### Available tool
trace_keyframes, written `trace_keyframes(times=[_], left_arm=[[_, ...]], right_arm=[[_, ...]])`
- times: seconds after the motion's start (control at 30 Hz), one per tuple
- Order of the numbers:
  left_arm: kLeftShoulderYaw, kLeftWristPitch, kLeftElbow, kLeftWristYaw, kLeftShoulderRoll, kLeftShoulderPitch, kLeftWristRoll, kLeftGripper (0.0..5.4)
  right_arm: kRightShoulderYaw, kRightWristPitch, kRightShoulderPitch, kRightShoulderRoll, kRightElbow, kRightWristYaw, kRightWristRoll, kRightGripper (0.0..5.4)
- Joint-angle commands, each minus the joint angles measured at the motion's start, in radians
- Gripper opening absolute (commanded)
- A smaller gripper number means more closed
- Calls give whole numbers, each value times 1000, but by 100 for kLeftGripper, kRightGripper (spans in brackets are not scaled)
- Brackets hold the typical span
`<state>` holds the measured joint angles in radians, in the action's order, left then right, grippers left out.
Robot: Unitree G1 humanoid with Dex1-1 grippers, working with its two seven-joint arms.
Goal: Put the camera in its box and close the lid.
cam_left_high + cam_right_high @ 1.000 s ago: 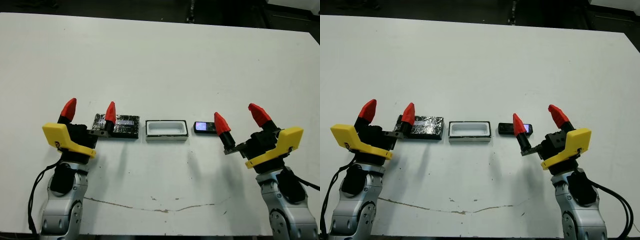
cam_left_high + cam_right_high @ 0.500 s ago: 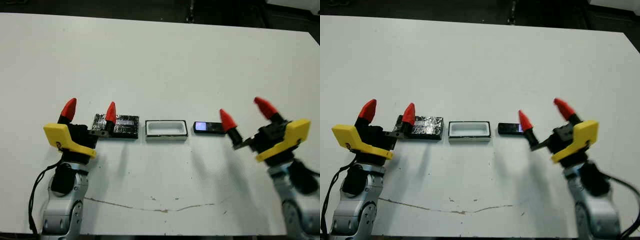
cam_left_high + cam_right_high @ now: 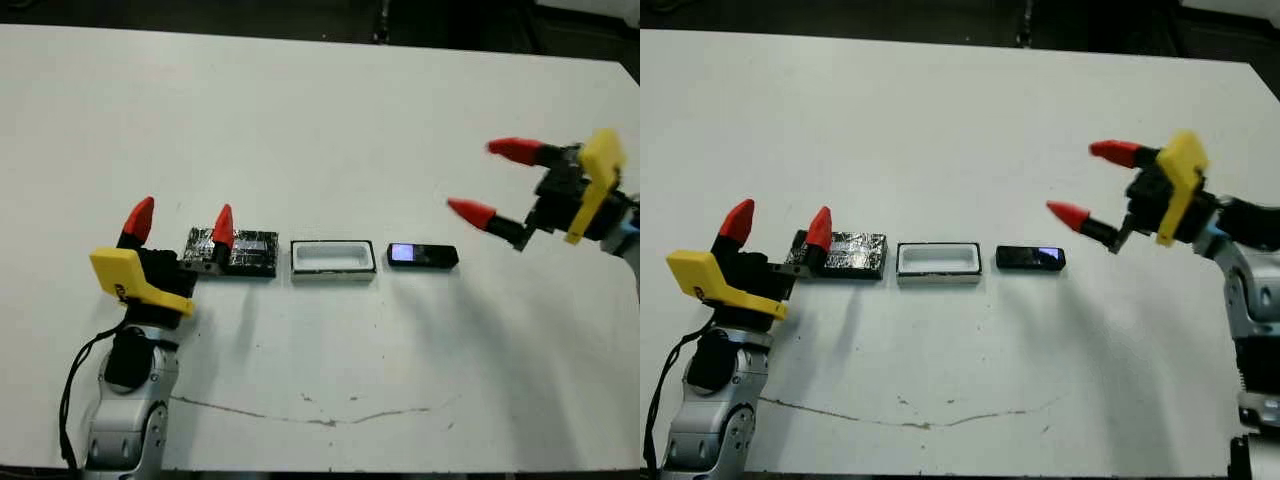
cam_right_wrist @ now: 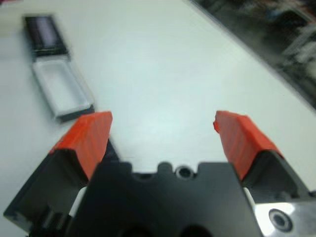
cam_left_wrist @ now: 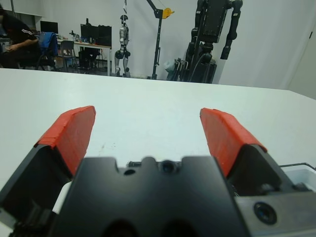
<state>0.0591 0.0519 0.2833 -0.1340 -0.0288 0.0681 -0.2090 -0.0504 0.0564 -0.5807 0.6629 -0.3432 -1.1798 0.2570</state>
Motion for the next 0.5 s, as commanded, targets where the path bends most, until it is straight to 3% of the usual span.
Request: trace_keyframes(times=[0.03,0.13,0.33,0.5], left_arm=[[2,-5,-5,2,3,10,-4,538],[3,-2,-7,8,2,10,5,538],[-3,-8,-5,22,9,11,16,538],[-5,-13,-6,12,9,12,0,538]], right_arm=[[-62,-51,-74,8,-110,-103,-51,540],[-113,-60,-110,4,-156,-170,-90,540],[-189,62,-153,-1,-171,-222,-152,540],[-198,51,-146,-14,-167,-233,-160,540]])
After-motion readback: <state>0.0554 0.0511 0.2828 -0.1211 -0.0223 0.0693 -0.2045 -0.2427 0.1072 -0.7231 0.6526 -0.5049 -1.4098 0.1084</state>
